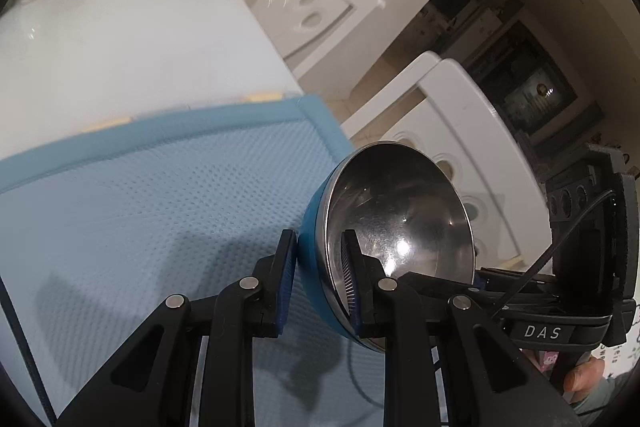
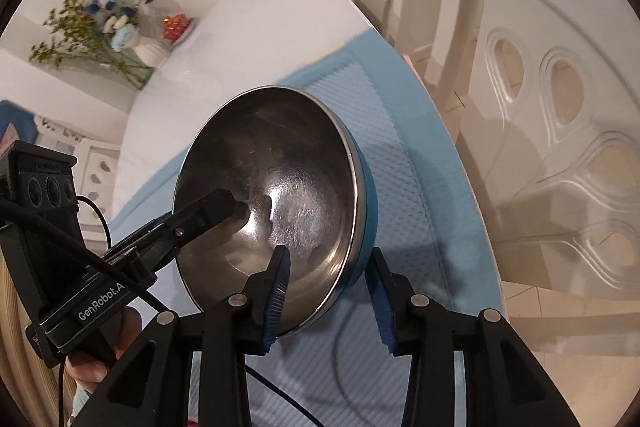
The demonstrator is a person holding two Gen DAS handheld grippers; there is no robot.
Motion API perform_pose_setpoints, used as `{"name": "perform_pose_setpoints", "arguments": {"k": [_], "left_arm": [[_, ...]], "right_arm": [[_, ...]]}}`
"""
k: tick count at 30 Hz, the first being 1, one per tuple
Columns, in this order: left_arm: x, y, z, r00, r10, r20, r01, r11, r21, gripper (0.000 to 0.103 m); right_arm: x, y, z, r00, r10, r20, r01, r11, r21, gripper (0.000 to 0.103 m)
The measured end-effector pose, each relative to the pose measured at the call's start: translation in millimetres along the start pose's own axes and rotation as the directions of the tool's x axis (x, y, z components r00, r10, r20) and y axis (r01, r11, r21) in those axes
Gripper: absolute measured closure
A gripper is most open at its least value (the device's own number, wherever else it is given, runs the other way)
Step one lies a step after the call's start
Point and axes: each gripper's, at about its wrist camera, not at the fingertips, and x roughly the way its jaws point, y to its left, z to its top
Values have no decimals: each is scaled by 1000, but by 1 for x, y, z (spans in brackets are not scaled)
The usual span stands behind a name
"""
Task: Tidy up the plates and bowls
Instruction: 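Grasp the rim of the blue steel bowl with the right gripper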
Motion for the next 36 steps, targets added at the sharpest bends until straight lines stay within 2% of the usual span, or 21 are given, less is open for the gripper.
{"name": "perform_pose_setpoints", "arguments": {"k": [6, 9, 17, 21, 27, 34, 36], "left_arm": [[-49, -27, -13, 996, 32, 78, -34, 999, 16, 84], [-75, -35, -26, 992, 54, 115, -55, 999, -2, 84], [-132, -56, -75, 972, 137, 189, -129, 990, -53, 84], [-155, -62, -95, 962, 142, 233, -128, 989, -78, 84], [-195, -73, -120, 943, 131, 304, -109, 990, -89, 84], [-235, -102, -154, 906, 206, 371, -201, 978, -52, 84], [-242, -107, -162, 903, 213, 372, -214, 976, -39, 84]], "right_arm": [[-37, 27, -20, 1000, 4, 24, -3, 999, -54, 64], [-55, 39, -36, 998, 42, 35, -39, 997, -72, 64], [-84, 75, -82, 998, 66, 15, -62, 979, -195, 65], [-92, 86, -104, 997, 75, -2, -73, 973, -219, 64], [-112, 99, -132, 990, 142, -15, -142, 967, -213, 64], [-133, 126, -176, 989, 145, 6, -140, 964, -226, 64], [-136, 134, -192, 991, 132, 11, -126, 966, -224, 64]]}}
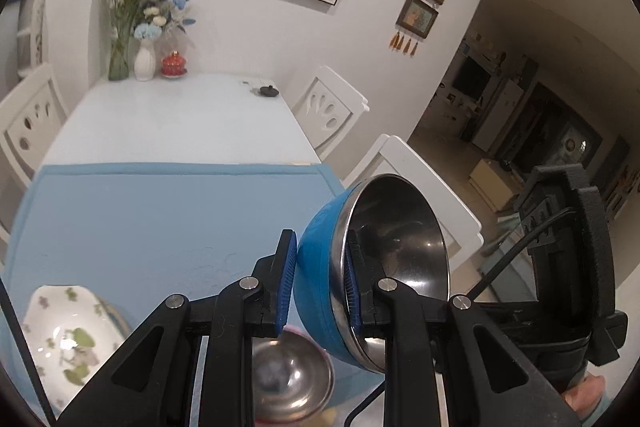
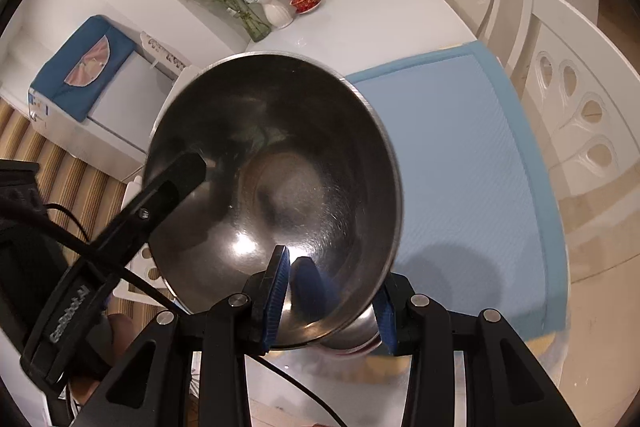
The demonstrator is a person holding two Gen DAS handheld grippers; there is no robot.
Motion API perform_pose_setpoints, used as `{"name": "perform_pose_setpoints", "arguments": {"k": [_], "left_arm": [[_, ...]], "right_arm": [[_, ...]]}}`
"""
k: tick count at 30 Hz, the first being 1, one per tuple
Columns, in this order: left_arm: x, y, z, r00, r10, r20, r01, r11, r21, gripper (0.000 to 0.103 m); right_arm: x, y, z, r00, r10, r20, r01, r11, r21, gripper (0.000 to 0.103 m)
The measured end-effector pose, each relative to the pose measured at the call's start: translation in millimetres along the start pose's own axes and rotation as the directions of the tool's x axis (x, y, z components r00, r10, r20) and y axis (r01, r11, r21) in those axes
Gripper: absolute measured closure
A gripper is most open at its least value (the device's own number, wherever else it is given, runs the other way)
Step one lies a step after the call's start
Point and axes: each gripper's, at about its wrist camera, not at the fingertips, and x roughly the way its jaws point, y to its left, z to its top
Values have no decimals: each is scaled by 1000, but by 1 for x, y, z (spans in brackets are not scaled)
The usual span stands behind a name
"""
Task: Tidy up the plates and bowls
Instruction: 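Grasp the rim of the blue steel bowl with the right gripper, then carry the blue steel bowl over the red bowl and lower it in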
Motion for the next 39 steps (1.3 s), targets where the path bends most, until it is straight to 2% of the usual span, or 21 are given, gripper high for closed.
{"name": "perform_pose_setpoints", "arguments": {"k": [9, 13, 22, 28, 34, 39], "left_arm": [[-50, 12, -31, 999, -15, -30, 15, 1000, -8, 84], [-69, 19, -44, 998, -46, -34, 45, 999, -27, 84], [-91, 20, -65, 997, -68, -44, 67, 998, -15, 84], [-95, 16, -80, 994, -84, -63, 85, 996, 11, 84], [-81, 17, -92, 990, -105, -95, 106, 994, 5, 83], [-63, 19, -101, 988, -98, -116, 98, 995, -5, 83]], "right_arm": [[-14, 38, -55, 1000, -19, 16, 18, 999, 37, 64], [-23, 53, -74, 999, -28, 39, 27, 999, 36, 64], [-33, 72, -111, 997, -51, 64, 48, 998, 42, 64], [-36, 70, -131, 996, -66, 62, 62, 995, 72, 64], [-31, 57, -140, 996, -87, 32, 83, 991, 103, 64], [-18, 47, -140, 993, -114, 6, 113, 992, 56, 64]]}}
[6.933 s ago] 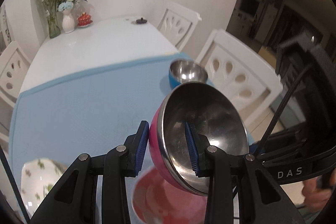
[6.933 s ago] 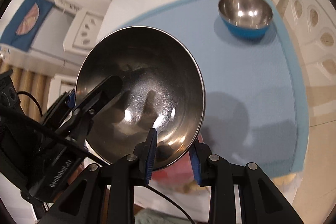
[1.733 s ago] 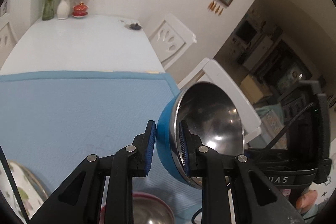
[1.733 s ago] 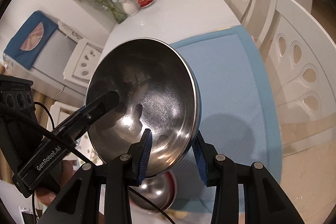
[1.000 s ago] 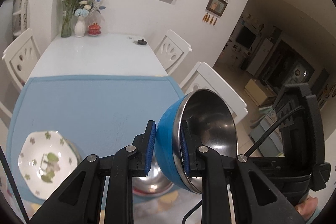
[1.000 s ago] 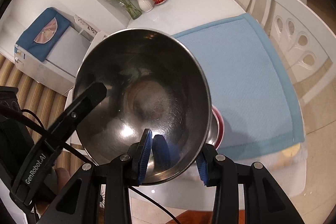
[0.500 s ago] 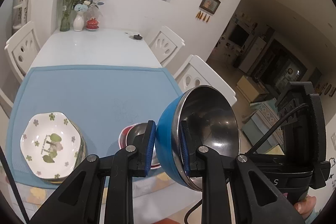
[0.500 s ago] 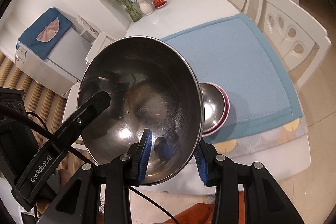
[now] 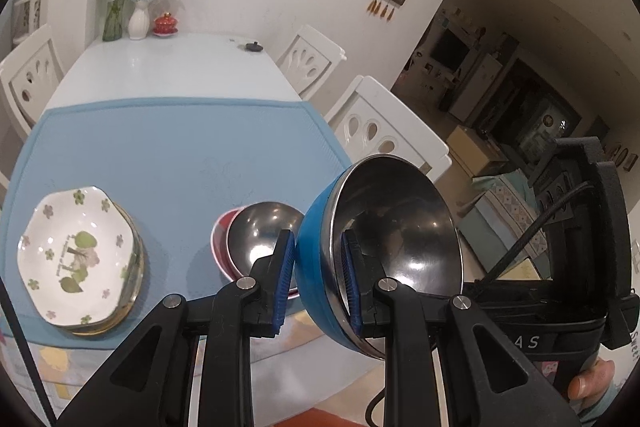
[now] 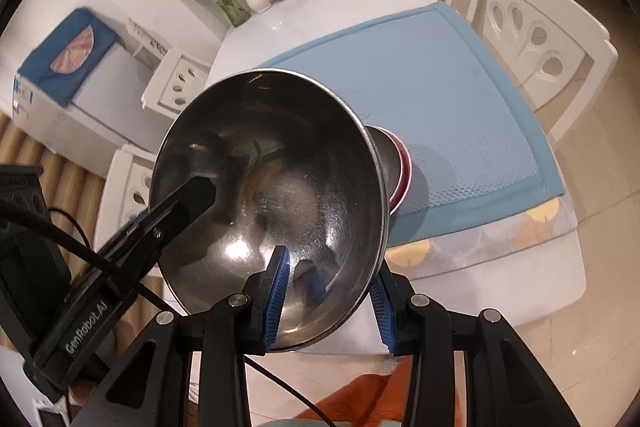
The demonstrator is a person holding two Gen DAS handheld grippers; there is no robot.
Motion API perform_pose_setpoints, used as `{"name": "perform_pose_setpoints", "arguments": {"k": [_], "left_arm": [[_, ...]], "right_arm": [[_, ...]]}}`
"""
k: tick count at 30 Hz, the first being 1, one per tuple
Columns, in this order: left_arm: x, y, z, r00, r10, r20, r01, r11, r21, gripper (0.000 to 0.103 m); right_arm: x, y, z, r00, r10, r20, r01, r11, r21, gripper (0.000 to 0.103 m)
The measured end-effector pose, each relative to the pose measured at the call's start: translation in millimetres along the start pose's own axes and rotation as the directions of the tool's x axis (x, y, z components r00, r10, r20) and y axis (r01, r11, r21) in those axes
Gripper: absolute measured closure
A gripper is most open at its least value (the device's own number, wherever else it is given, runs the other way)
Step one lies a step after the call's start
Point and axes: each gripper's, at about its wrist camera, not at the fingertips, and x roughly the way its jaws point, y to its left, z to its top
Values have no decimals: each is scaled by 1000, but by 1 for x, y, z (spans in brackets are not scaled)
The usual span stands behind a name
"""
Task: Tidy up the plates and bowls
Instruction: 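Carry the blue steel bowl over the red bowl and lower it in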
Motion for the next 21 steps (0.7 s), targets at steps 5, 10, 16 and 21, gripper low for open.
{"name": "perform_pose_setpoints", "arguments": {"k": [5, 10, 16, 21], "left_arm": [[28, 9, -15, 997, -24, -76, 20, 998, -54, 83], [55, 21, -24, 992, -10, -123, -3, 994, -105, 83], [71, 32, -13, 992, 8, -125, -23, 992, -124, 83], [84, 44, -6, 990, 2, -141, -22, 990, -138, 83]], "right_arm": [[23, -21, -4, 997, -14, -70, 14, 1000, -4, 64], [52, -37, 1, 988, -25, -153, 26, 1000, 2, 64], [75, -40, 20, 980, -27, -197, 23, 999, -23, 64], [87, -40, 32, 977, -30, -213, 22, 999, -35, 64]]}}
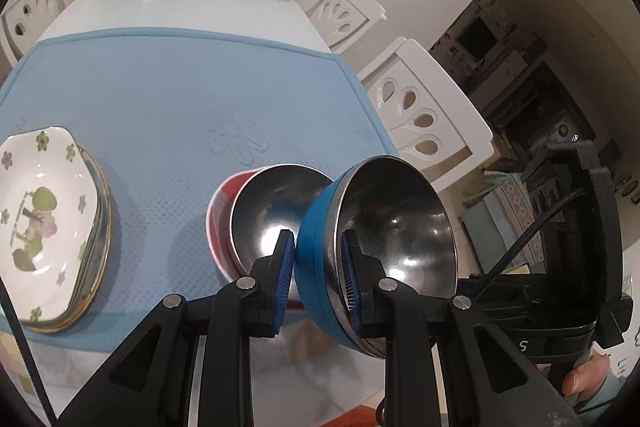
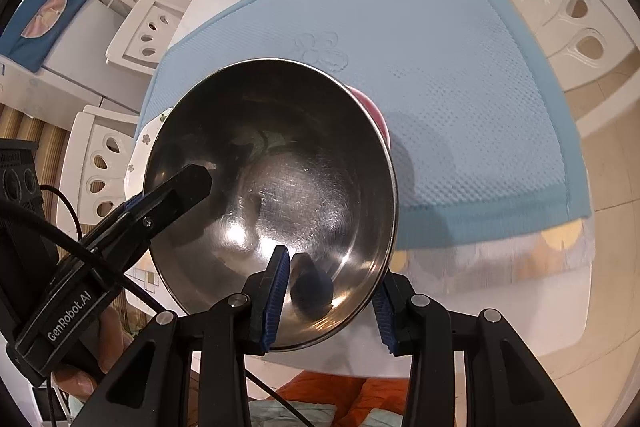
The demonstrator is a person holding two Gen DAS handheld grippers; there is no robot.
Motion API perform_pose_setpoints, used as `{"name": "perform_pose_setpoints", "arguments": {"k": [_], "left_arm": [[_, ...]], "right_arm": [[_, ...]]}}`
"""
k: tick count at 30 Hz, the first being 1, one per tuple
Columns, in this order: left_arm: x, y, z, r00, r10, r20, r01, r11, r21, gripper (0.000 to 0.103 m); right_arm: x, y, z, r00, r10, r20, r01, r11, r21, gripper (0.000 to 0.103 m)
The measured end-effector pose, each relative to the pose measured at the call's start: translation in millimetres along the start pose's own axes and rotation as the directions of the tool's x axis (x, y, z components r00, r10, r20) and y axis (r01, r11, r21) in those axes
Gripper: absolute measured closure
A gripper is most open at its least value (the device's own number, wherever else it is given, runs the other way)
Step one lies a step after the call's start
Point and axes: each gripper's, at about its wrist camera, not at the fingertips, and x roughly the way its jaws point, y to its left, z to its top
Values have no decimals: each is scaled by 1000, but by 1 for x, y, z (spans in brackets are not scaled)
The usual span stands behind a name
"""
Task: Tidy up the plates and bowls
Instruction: 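Carry the blue steel bowl over the red bowl and lower it in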
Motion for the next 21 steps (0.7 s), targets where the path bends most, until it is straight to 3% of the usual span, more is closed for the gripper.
{"name": "perform_pose_setpoints", "arguments": {"k": [21], "left_arm": [[28, 23, 10, 998, 31, -54, -34, 998, -44, 83]], "right_arm": [[29, -10, 18, 996, 28, -87, -27, 1000, 14, 64]]}}
